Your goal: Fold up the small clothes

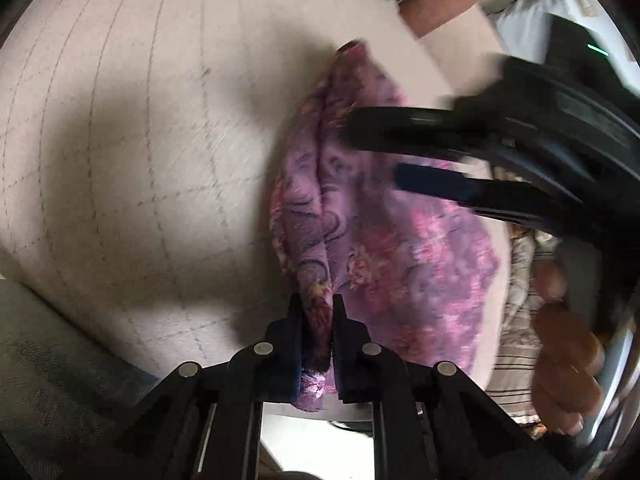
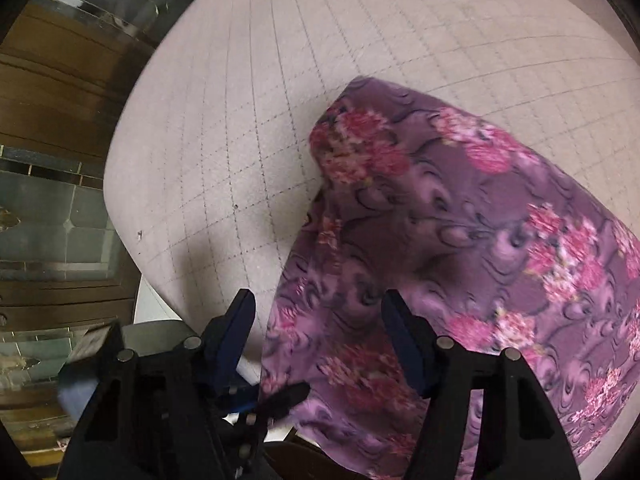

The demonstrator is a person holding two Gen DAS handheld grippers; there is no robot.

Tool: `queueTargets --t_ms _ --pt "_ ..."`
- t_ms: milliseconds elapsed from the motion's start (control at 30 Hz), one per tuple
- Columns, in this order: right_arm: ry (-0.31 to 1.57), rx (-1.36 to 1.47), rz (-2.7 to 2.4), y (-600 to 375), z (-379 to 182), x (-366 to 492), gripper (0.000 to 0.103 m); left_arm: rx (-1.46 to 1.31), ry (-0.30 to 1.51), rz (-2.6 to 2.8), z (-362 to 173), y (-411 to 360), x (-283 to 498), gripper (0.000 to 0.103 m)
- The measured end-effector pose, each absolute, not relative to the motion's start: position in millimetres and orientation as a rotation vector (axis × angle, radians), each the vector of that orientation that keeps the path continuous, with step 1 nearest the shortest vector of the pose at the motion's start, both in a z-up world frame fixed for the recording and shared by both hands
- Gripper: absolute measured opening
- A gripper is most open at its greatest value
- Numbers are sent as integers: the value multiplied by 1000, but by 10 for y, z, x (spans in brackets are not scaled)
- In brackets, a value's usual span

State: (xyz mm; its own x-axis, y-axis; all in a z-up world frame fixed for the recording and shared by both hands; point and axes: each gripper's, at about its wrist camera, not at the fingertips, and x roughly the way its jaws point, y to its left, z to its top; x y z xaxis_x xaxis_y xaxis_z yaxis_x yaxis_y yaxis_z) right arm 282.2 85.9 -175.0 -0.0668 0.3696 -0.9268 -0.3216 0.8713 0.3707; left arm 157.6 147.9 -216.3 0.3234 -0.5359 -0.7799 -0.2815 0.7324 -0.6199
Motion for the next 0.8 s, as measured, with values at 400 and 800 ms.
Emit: queueTargets --t_ms 400,800 --pt "1605 -240 451 1278 -2074 2874 16 -723 1133 -262 -1839 1266 1547 9" --pt "1309 182 572 -93 -1128 2573 12 -378 954 -418 -1060 305 1160 9"
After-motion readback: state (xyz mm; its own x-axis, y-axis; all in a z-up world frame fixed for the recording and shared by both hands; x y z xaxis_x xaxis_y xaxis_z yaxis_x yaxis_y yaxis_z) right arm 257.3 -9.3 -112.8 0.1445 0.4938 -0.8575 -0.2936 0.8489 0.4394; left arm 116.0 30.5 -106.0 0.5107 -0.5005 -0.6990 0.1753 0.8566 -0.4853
